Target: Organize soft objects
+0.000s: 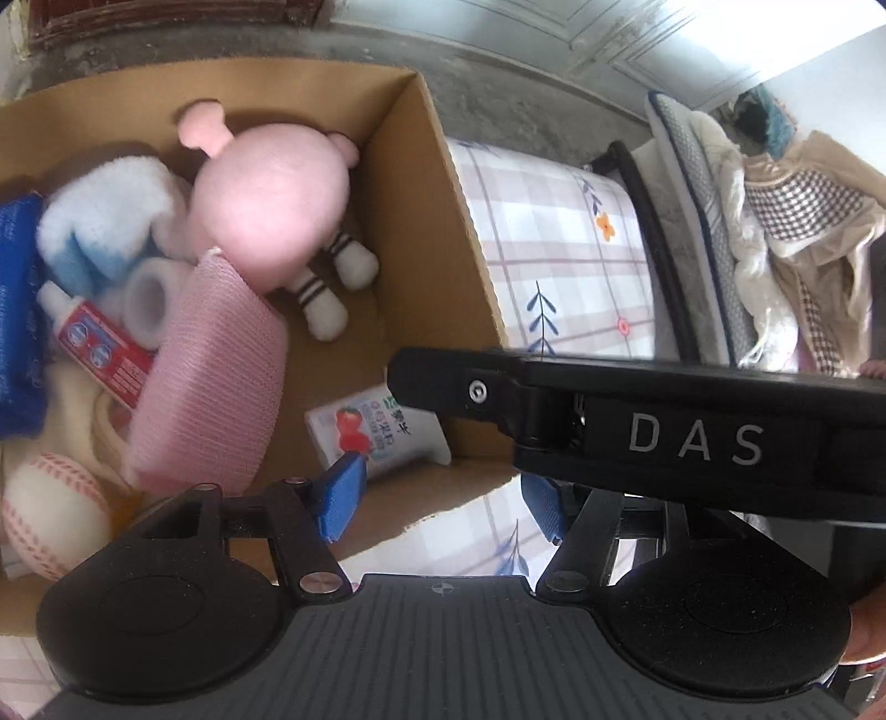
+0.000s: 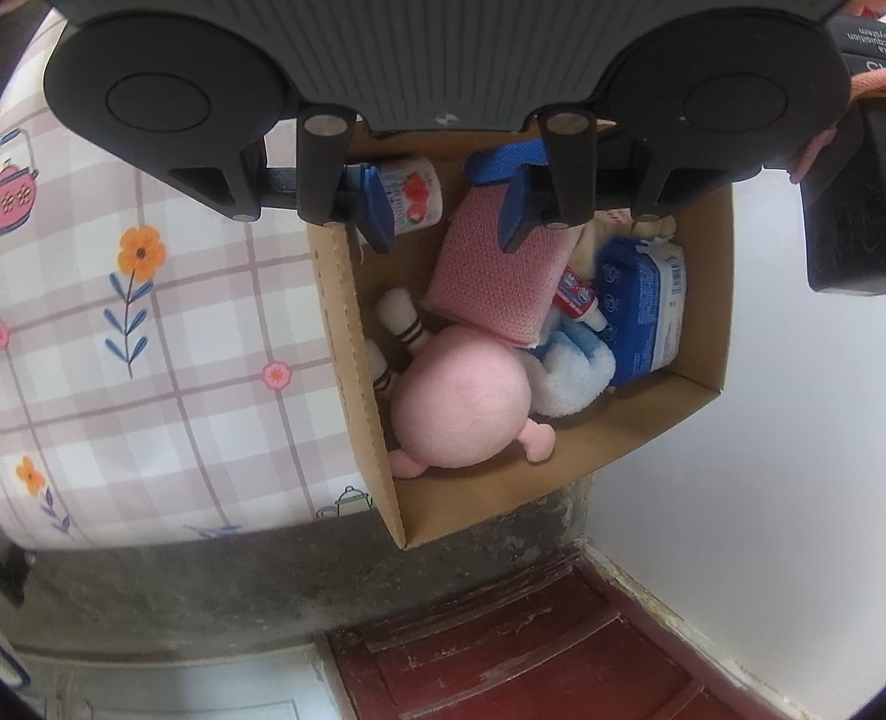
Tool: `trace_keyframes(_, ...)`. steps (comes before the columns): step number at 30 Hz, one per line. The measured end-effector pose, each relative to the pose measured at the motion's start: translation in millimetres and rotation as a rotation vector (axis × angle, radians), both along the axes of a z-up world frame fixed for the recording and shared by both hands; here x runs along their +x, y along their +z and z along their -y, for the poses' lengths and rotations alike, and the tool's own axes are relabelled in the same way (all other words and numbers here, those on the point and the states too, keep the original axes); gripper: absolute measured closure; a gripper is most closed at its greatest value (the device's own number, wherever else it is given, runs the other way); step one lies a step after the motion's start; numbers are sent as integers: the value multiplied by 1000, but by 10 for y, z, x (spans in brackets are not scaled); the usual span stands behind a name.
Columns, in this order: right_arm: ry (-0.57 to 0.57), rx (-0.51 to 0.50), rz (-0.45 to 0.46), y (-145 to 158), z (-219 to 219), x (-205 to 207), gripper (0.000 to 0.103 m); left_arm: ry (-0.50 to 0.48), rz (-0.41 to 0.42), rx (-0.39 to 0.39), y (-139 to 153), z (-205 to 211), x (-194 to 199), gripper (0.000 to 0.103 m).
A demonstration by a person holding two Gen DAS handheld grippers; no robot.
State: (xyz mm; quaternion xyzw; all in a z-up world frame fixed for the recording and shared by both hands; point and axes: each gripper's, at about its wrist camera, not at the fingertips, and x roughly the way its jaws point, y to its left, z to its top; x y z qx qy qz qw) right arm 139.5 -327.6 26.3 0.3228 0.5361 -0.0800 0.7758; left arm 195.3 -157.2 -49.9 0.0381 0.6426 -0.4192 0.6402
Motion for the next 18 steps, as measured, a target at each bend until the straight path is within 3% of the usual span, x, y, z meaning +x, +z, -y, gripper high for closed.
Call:
trace_keyframes(8,-45,-23,76,236,75,-167,57,-9,54,16,114,-23,-76,39)
trace_keyframes(10,-71,-34,105,331,89,-257,54,2,81,19,190,-83,-84,37)
trace_keyframes(12,-104,-52,129,424,96,-353,44,13,119,26,284,-154,-92,35)
trace_keyframes(18,-181,-97,187,670,24,-620,37,73,254,56,622,-421,-144,22)
